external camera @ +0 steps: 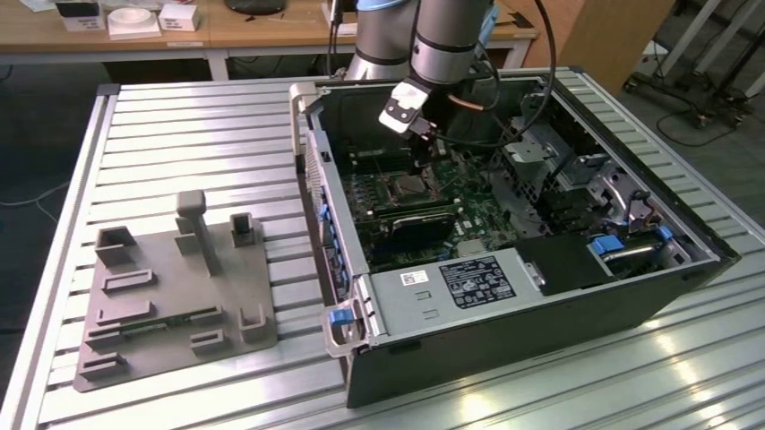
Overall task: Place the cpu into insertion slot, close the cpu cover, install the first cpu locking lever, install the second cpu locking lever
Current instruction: 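Close the cpu cover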
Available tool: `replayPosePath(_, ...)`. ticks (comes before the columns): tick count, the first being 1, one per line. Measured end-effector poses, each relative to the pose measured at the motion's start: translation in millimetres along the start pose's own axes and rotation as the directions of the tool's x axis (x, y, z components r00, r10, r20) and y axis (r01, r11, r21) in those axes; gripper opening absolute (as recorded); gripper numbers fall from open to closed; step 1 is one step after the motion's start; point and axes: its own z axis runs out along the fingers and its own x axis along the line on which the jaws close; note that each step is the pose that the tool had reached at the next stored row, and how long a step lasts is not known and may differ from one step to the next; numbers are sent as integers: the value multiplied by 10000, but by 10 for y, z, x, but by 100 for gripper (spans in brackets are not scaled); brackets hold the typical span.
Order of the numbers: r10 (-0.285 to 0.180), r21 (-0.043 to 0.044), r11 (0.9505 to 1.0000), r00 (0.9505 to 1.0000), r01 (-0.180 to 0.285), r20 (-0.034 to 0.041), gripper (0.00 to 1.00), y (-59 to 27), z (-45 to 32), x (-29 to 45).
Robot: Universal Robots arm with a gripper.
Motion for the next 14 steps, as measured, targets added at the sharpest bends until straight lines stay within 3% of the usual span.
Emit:
replayPosePath(8,0,5,10000,10000,0,7,10,76,0,-4)
replayPosePath(14,0,4,10000,10000,0,4,10,78,-184,0)
